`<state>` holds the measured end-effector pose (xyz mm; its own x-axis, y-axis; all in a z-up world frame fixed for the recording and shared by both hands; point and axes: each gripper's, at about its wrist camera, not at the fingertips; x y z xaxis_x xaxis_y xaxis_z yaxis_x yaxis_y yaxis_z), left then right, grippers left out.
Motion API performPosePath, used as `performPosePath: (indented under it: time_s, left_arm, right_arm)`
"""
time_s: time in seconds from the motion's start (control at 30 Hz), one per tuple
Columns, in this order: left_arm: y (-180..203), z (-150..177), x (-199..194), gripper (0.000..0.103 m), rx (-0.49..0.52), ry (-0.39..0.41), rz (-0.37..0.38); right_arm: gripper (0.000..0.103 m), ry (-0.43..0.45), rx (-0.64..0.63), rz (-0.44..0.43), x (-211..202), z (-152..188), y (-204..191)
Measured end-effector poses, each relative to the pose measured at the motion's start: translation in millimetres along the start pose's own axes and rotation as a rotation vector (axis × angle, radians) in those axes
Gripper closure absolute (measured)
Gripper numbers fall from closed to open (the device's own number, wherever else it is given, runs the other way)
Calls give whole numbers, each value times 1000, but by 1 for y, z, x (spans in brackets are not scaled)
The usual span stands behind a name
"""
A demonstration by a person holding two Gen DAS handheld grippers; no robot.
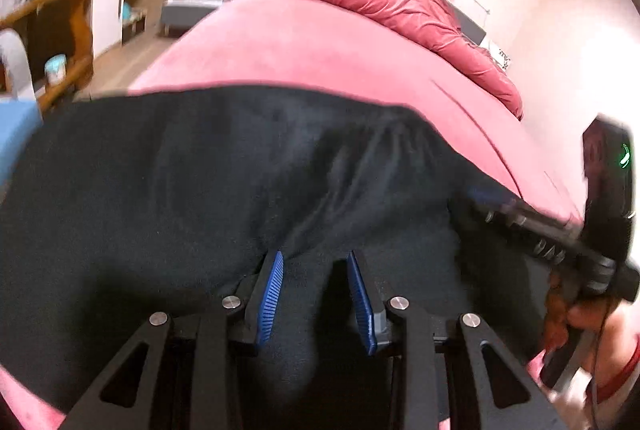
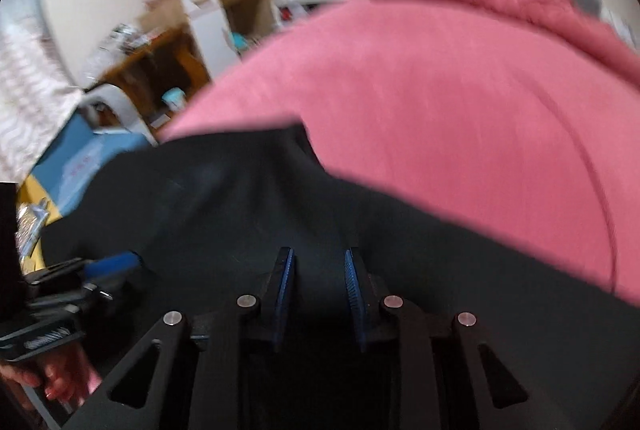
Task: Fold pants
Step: 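Grasp the black pants' leg ends with the right gripper and lift them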
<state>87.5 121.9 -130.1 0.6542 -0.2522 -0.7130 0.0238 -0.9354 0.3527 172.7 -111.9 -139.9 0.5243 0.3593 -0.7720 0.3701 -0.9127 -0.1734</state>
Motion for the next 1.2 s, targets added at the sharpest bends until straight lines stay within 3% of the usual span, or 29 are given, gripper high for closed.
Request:
performPosePath:
  time_s: [0.23, 0.33, 0.5, 0.63, 0.87, 1.0, 1.2]
  left_arm:
    - [16, 13, -17, 69, 46, 19, -2]
    - [28, 29, -26, 68, 78, 19, 42]
    - [54, 38, -24, 68, 214, 0, 53]
    - [50, 38, -17, 64, 170, -13, 63]
    - [43, 44, -19, 64, 161, -4, 86]
    - [44, 46, -19, 63, 160, 0, 74]
    - [47, 45, -18, 63, 151, -17, 62]
  right_arm:
    - [73, 67, 215, -84, -23, 5, 22]
    - [56, 115, 276, -93, -53, 19, 35]
    - [55, 132, 396, -35, -104, 59, 85]
    - [53, 178, 603, 24, -148, 105, 148]
    - [47, 341, 981, 179, -235, 203, 247]
    - [38, 443, 1173, 204, -262, 255, 292]
    - [37, 529, 1240, 115, -257, 269, 342]
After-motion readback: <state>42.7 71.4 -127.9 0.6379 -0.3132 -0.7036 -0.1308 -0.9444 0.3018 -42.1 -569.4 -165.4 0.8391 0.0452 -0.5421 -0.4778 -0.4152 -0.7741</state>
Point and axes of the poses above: each gripper's, at about its wrist camera, not at the fingertips, and x roughly the way its jaws point, y to its right, z to its underside, and after that the axes turned 2 degrees about y, right-handed
